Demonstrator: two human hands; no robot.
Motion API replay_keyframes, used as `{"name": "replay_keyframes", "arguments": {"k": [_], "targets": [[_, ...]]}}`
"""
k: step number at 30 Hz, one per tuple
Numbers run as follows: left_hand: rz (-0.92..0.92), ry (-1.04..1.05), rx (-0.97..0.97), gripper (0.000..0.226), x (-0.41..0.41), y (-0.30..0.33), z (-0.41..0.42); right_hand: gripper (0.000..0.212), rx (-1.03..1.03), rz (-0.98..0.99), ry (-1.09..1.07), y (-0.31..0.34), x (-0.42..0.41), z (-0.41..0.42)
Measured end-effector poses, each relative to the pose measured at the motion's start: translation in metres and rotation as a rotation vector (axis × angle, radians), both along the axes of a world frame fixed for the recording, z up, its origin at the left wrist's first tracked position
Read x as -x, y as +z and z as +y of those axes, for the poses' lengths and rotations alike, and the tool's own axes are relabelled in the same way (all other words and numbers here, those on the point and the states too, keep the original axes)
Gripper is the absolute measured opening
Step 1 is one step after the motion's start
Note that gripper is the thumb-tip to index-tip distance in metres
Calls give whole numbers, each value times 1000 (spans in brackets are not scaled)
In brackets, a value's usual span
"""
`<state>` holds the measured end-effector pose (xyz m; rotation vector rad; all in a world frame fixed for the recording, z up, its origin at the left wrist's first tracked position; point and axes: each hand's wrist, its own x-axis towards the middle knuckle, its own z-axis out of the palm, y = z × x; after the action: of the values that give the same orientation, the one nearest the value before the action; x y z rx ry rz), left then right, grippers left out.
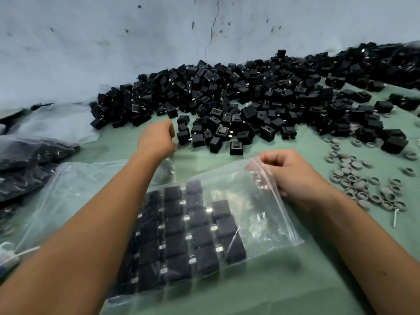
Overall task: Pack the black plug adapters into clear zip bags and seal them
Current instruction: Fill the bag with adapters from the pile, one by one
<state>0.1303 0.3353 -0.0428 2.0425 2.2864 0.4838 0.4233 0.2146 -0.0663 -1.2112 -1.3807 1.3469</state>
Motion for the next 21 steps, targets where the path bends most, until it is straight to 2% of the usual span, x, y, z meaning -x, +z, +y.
{"name": "replay_keyframes", "arguments": {"k": [2, 3, 4, 6, 7, 10, 13, 15, 18, 19, 21], "targets": [[-103, -9, -114, 29, -8, 8, -12, 15, -32, 43, -246, -4, -3, 7], [-230, -40, -177, 31, -16, 16, -20, 15, -72, 39, -329, -5, -4, 9], [-405, -104, -207, 32, -27, 24, -30, 15, -113, 57, -370, -5, -4, 11], [-745, -352, -149, 31, -55, 38, -56, 16, -177, 120, -361, -3, -2, 12], [-812, -500, -92, 29, -70, 42, -69, 18, -209, 144, -322, -2, -1, 12], [-750, -823, -19, 26, -109, 44, -94, 26, -226, 271, -127, 0, -1, 9], [-646, -891, -78, 17, -124, 40, -96, 39, -105, 385, 120, 5, -14, 10], [-613, -873, -114, 15, -124, 35, -94, 35, -70, 418, 178, 7, -19, 11], [-610, -806, -136, 26, -120, 32, -88, 27, -58, 448, 5, 5, -25, 15], [-524, -808, -114, 30, -118, 31, -86, 24, -60, 406, -83, 4, -28, 17], [-215, -853, 8, 34, -118, 29, -84, 16, -51, 309, -207, 0, -34, 20]]}}
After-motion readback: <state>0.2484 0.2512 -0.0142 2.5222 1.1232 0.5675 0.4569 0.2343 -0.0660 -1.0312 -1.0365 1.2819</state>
